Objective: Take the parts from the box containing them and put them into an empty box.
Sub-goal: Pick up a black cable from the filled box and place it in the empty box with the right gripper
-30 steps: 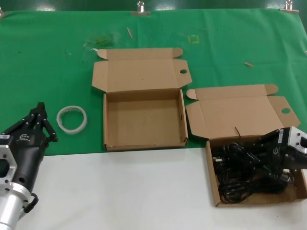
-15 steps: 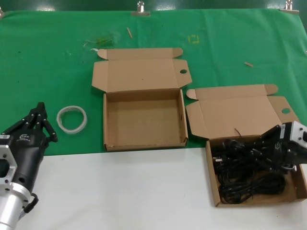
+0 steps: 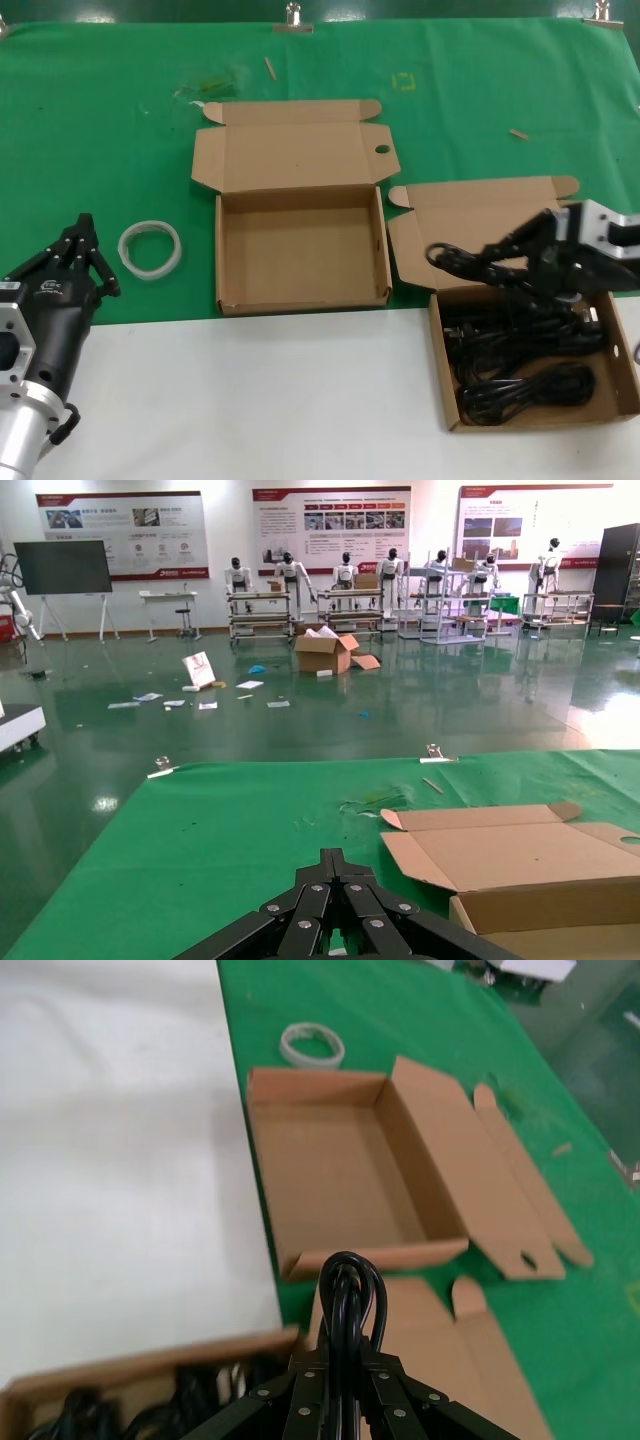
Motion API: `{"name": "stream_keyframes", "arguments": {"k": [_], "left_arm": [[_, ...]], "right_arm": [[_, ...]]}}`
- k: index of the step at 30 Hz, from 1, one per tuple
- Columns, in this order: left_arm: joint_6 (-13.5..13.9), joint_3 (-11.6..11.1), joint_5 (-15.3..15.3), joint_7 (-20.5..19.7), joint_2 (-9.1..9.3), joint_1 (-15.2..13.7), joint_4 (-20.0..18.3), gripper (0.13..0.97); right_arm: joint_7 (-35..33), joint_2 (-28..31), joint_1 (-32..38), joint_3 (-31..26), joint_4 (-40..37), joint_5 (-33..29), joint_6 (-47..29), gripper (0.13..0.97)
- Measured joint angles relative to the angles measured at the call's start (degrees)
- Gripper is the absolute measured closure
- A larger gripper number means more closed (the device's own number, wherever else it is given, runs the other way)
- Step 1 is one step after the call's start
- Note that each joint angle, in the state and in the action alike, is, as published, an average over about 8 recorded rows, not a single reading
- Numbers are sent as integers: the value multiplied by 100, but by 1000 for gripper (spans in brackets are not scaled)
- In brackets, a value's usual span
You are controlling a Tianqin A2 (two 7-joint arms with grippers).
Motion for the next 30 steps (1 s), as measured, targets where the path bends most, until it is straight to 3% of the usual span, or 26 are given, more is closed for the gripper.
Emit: {"name": "stream_keyframes", "arguments": {"k": [16,30], "left_arm": [[0,0,0,0,0,0,0,957],[0,0,0,0,0,0,0,957]], "right_arm": [[-164,-1360,838,-656,-468,-649,210,915],[-1496,-3132,1632,-1005,-2905,-769,932,915]]}}
